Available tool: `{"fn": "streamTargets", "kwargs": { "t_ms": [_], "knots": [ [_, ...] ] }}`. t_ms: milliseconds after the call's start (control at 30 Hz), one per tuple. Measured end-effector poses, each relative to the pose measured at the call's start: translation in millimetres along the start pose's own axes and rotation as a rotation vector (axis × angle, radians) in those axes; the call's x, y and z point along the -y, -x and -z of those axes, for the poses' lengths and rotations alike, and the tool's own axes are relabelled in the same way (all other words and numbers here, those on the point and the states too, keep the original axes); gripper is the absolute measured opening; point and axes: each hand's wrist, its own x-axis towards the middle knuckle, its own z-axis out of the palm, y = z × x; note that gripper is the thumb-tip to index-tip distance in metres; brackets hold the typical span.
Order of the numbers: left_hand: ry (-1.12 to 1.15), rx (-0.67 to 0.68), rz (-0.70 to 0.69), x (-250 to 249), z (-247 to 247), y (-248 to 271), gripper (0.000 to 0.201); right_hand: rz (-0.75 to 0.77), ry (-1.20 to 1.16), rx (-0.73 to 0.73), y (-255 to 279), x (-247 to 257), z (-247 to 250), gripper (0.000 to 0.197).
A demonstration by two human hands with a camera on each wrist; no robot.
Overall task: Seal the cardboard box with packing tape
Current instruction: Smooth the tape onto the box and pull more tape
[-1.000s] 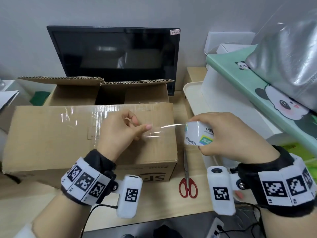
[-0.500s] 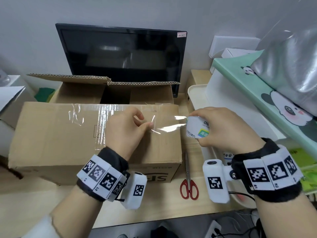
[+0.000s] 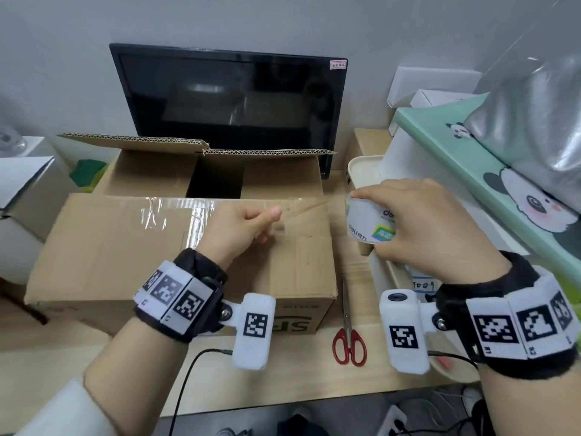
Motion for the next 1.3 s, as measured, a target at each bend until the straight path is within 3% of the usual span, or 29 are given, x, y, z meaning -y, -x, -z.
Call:
{"fn": "streamTargets", "kwargs": {
  "t_ms": [133,267,500,633,833,1033,1300],
  "knots": [
    [-0.008,0.090,0.077,2,-3,-10,0.043,-0.005,0.020,0.021,0,-2,-5,0.060],
    [0.096,0.126,0.109,0,-2,-15,0.028,-0.027,0.034,0.032,-1,-5,-5,0.059],
    [0.135,0.121,0.083,2,0,-13,0.022,-0.042,0.026,0.049,-7,-10,-11,0.060],
    [0.178,0.142,0.048,-3,4,-11,0.005,-0.028,0.006,0.026,-11,-9,-12,0.060],
    [0.175,0.165,0.042,3,10,-15,0.011,-0.003,0.000,-0.031,-12,-6,-12,0.060],
    [0.232,0.326,0.134,-6,22,-14,0.059,0.094,0.120,-0.211,-17,-10,-13,0.066],
    [0.267,0.319,0.062,-3,18,-11,0.051,0.219,0.188,-0.401,-12,2,-5,0.061]
  ]
}}
